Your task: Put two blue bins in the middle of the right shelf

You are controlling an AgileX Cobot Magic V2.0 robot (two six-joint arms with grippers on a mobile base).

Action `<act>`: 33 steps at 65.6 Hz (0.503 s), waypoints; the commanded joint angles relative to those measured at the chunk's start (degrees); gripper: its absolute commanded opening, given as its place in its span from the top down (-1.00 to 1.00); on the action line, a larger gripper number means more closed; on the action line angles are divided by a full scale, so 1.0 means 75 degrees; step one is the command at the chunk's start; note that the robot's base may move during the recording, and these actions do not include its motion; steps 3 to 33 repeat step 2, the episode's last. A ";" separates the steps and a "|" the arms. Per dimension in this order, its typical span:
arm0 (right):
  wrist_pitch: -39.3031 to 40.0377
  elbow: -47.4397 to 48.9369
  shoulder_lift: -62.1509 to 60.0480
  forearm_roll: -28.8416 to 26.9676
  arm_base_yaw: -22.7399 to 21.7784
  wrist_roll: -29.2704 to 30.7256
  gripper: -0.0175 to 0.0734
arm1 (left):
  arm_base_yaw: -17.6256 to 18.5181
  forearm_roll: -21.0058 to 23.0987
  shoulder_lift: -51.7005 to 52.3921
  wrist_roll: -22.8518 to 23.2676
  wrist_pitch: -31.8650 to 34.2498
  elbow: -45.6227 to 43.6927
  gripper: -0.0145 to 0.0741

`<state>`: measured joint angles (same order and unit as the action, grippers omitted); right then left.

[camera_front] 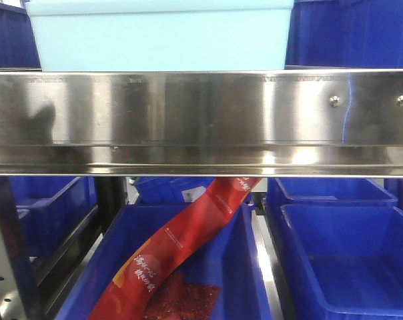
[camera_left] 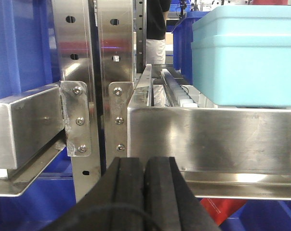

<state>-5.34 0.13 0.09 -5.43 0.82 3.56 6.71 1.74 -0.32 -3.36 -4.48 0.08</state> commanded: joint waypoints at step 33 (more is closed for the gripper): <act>0.0101 -0.0018 -0.0012 -0.0037 -0.0014 0.0063 0.97 | -0.0019 0.0043 0.0042 -0.0001 0.0129 -0.0011 0.92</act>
